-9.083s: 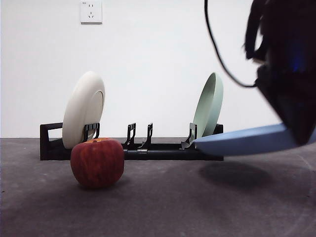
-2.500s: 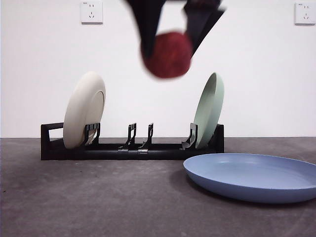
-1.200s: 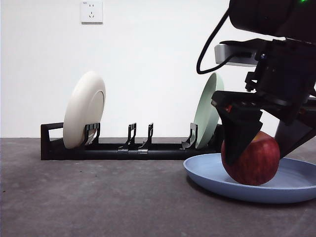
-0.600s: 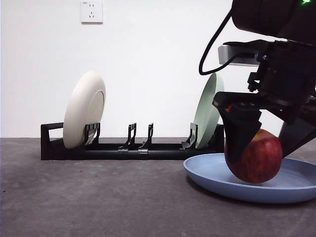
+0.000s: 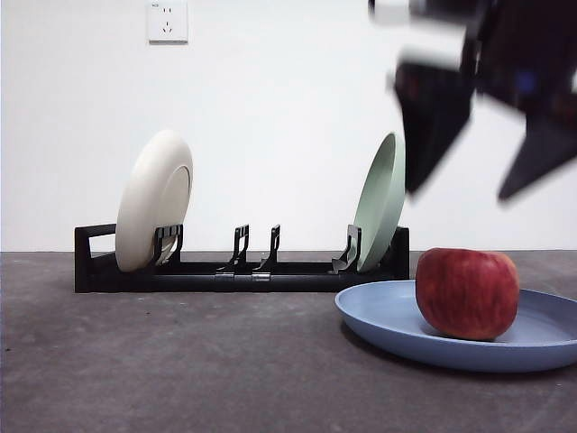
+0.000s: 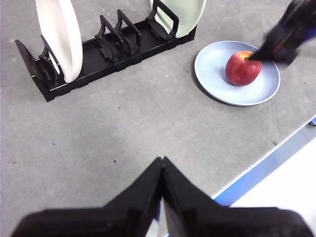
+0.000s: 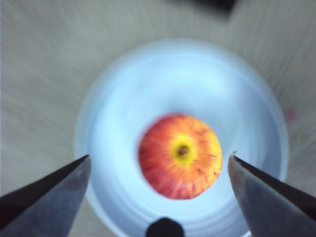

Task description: Take the blue plate from the plate rack,put the plate on the table,take the apple from the table,put the apple in the plate

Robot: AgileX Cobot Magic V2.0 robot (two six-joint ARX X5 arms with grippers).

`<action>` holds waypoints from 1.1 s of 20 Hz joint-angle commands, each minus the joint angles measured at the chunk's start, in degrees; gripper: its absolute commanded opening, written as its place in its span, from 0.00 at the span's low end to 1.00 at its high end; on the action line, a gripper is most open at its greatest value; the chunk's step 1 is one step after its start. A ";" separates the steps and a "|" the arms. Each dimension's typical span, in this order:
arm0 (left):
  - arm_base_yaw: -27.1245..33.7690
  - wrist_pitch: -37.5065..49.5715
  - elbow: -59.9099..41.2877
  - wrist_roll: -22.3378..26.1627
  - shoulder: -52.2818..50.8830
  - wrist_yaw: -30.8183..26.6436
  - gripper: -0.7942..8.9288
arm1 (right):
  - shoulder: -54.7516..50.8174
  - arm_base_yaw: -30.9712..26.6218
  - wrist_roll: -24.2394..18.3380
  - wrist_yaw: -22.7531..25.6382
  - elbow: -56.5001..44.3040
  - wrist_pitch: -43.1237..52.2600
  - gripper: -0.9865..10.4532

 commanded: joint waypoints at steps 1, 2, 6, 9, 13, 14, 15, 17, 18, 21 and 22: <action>-0.13 0.20 -0.22 -0.63 0.20 -0.22 0.08 | -5.68 0.15 1.25 -1.86 4.15 -3.87 0.38; -0.13 0.20 -0.22 -0.63 0.28 0.28 0.08 | -8.31 0.13 1.20 -3.67 6.73 -6.60 0.26; -0.13 0.20 -0.22 -0.61 0.63 0.07 0.08 | -15.06 0.13 1.11 -5.03 16.63 -16.09 0.09; -0.13 0.20 -0.20 -0.61 0.79 0.07 0.08 | -16.09 0.13 1.11 -3.54 22.23 -17.68 0.09; -0.13 0.20 -0.20 -0.61 1.03 0.07 0.08 | -15.80 0.13 1.11 2.49 26.91 -17.07 0.09; -0.13 0.22 -0.20 -0.61 1.05 0.07 0.08 | -15.80 0.13 1.11 2.86 27.32 -17.16 0.09; -0.13 0.22 -0.20 -0.61 1.05 0.04 0.08 | -15.80 0.13 1.11 2.86 27.56 -17.18 0.09; 0.24 0.22 -0.20 -0.61 1.05 -0.28 0.08 | -15.80 0.13 1.11 2.86 27.61 -17.35 0.09; 1.01 0.22 -0.20 -0.61 1.05 -0.35 0.08 | -15.80 0.13 1.11 2.86 27.61 -17.49 0.09; 5.07 0.22 -0.20 -0.61 1.60 0.11 0.08 | -15.54 0.13 1.14 2.80 27.61 -18.05 0.09; 7.89 0.24 -0.20 1.29 1.95 -1.11 0.08 | -15.54 0.13 1.14 2.82 27.61 -18.64 0.09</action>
